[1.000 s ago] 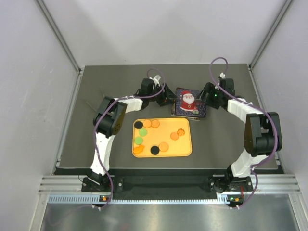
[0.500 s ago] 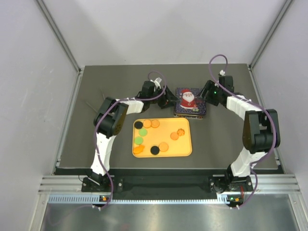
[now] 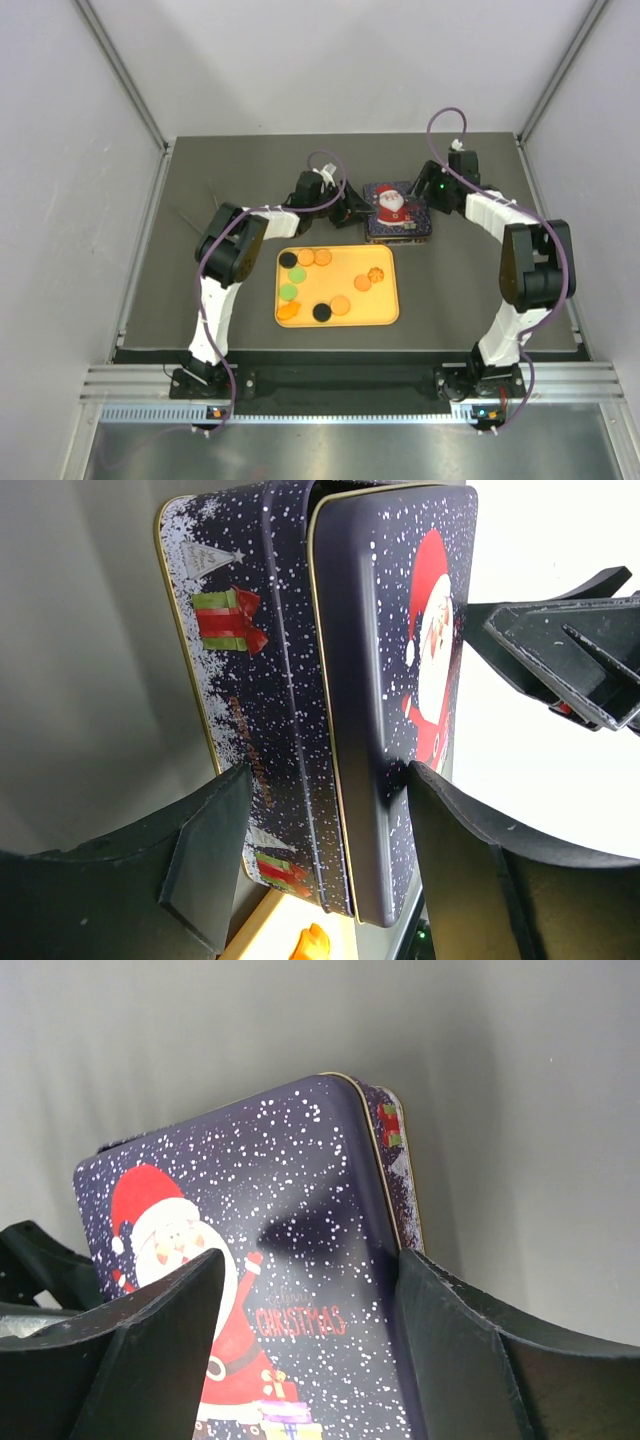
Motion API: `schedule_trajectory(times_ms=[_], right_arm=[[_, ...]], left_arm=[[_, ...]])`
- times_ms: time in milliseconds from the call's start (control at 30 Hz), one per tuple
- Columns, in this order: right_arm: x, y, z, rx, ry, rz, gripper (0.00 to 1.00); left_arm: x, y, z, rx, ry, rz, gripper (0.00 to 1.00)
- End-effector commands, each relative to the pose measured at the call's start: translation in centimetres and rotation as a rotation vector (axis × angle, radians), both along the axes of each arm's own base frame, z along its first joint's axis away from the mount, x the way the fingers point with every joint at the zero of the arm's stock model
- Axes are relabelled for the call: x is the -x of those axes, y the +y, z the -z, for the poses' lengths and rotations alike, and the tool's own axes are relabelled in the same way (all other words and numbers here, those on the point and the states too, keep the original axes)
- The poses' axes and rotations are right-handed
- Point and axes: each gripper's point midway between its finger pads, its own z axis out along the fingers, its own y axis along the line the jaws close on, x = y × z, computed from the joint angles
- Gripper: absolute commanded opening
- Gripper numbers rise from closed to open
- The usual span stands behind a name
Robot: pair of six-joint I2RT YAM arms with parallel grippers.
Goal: Pack the cookies
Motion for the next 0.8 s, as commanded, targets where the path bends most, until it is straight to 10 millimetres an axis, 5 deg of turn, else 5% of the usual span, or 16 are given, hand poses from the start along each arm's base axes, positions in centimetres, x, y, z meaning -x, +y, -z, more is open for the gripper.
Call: schedule_trajectory(times_ms=[0,767], right_arm=[[0.0,2.3,-0.2,-0.007,0.013,-0.059,0.7],[0.4,2.6,0.8,0.036,0.036,-0.066,0.76]], left_arm=[[1.5,-1.9,-3.6,0.054,-0.081,0.055,0.68],[1.9,-2.2,-4.8,0.096,-0.097,0.059,0.69]])
